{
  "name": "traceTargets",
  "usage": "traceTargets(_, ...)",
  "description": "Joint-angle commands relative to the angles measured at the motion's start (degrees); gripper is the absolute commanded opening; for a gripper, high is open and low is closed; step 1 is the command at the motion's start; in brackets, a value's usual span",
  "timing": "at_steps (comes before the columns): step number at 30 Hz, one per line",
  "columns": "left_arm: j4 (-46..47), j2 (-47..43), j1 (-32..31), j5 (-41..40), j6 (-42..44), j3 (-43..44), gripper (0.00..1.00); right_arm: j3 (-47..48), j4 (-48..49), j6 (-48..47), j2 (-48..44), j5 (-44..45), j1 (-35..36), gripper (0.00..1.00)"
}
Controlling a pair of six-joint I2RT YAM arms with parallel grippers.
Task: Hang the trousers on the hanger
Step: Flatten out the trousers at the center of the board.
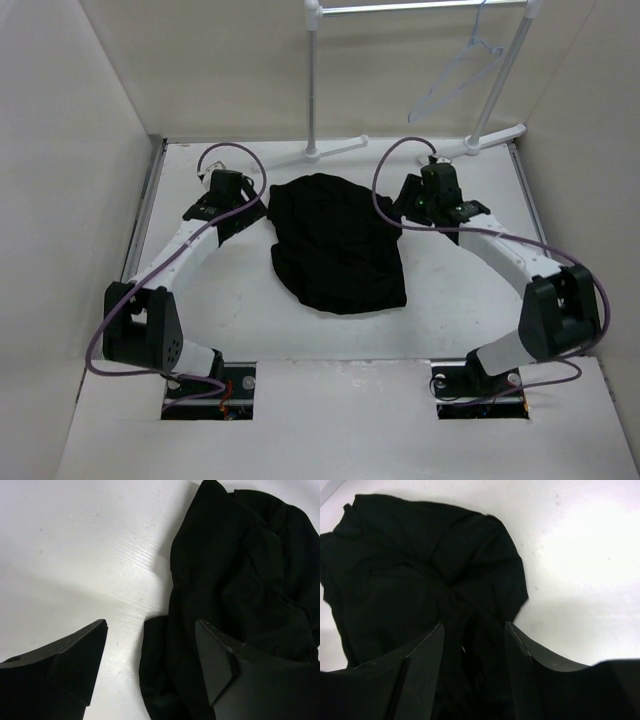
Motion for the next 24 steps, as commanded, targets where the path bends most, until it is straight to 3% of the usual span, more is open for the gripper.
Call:
traceTargets(1, 5.6, 4.0, 1.3, 3.0, 0.0, 3.7, 0.72, 4.5, 8.6, -0.1, 5.0, -1.7, -0.5, 0.58)
traceTargets(6, 9.2, 12.1, 2.6, 7.8, 0.3, 6.6, 0.77, 6.1, 9.1, 0.4, 11.8, -2.7, 0.5, 0.53)
traceTargets(14, 13.5, 22.3, 2.0, 11.4, 0.2, 12.2, 0.81, 2.5, 10.1, 2.9, 12.8, -3.9, 4.9, 0.55)
traceTargets(19, 15.3, 27.5, 0.1, 12.4, -0.2, 14.8, 0.79, 1.9, 9.3, 4.0, 13.0, -5.6, 6.0, 0.46)
traceTargets(22, 15.8, 29.1, -0.2, 12.6, -1.5, 16.1, 0.66, 1.7, 8.8, 4.2, 12.7, -5.4, 6.2, 0.42)
traceTargets(23, 16.0, 29.0, -0.3, 12.6, -2.1, 16.3, 0.53, 1.6, 8.6, 4.2, 12.4, -5.3, 6.3, 0.36)
traceTargets(24, 16.2, 28.2, -0.4, 12.0, -2.3, 16.1, 0.42, 1.6, 8.4, 4.1, 11.9, -5.1, 6.5, 0.22)
